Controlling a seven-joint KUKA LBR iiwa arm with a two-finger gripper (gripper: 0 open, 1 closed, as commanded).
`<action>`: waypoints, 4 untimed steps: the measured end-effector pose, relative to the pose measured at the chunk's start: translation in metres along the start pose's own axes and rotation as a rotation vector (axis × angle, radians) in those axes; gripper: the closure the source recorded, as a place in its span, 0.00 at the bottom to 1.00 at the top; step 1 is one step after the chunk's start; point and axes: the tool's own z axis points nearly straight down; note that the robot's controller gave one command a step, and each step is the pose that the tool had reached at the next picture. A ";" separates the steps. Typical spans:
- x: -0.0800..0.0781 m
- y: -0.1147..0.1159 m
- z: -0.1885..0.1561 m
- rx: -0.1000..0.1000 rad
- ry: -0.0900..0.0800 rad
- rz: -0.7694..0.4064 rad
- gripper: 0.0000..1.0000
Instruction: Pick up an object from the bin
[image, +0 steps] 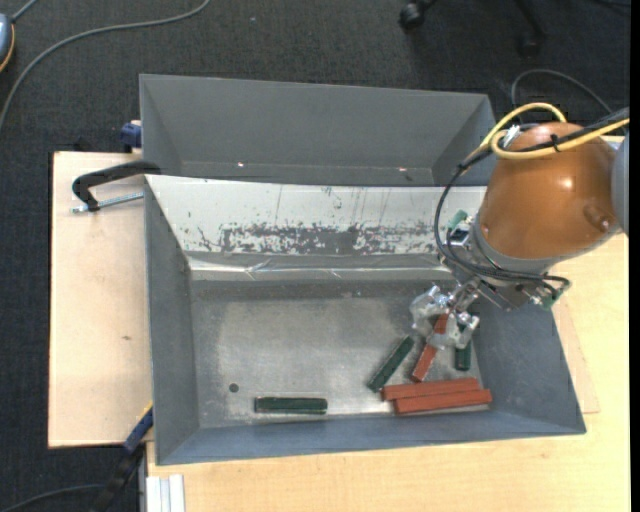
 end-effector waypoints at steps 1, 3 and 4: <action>0.002 -0.003 -0.003 0.006 -0.002 0.006 0.00; -0.003 -0.009 0.102 0.005 -0.002 -0.284 1.00; -0.002 -0.026 -0.055 0.018 -0.007 -0.260 1.00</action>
Offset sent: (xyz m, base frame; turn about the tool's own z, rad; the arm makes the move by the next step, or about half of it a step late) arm 0.0000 0.0000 0.0000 0.0000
